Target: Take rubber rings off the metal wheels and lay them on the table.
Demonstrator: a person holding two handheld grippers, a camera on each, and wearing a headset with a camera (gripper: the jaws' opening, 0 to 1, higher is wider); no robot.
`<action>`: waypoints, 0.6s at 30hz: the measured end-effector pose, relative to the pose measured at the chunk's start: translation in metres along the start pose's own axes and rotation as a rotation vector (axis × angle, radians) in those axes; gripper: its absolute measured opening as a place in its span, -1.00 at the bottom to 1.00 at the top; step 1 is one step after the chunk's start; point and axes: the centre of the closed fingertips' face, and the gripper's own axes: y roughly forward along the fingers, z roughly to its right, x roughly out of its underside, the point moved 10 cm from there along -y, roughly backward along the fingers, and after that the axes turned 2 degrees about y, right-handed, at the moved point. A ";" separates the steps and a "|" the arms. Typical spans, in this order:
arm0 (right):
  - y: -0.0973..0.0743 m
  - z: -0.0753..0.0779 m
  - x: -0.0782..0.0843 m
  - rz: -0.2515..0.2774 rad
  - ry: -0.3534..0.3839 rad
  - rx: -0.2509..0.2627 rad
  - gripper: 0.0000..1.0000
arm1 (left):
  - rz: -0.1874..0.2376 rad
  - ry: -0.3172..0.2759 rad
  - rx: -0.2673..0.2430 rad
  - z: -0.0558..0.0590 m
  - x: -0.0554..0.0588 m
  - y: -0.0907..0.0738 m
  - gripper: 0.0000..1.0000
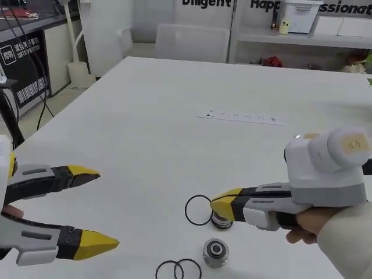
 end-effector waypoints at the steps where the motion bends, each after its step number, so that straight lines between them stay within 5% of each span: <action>1: 0.001 0.000 0.000 -0.002 -0.001 -0.001 -1.00 | 0.000 0.000 -0.002 0.000 0.000 -0.001 0.46; 18: 0.018 -0.006 0.001 -0.058 -0.008 -0.014 -1.00 | 0.015 -0.025 0.005 -0.002 0.013 -0.001 0.62</action>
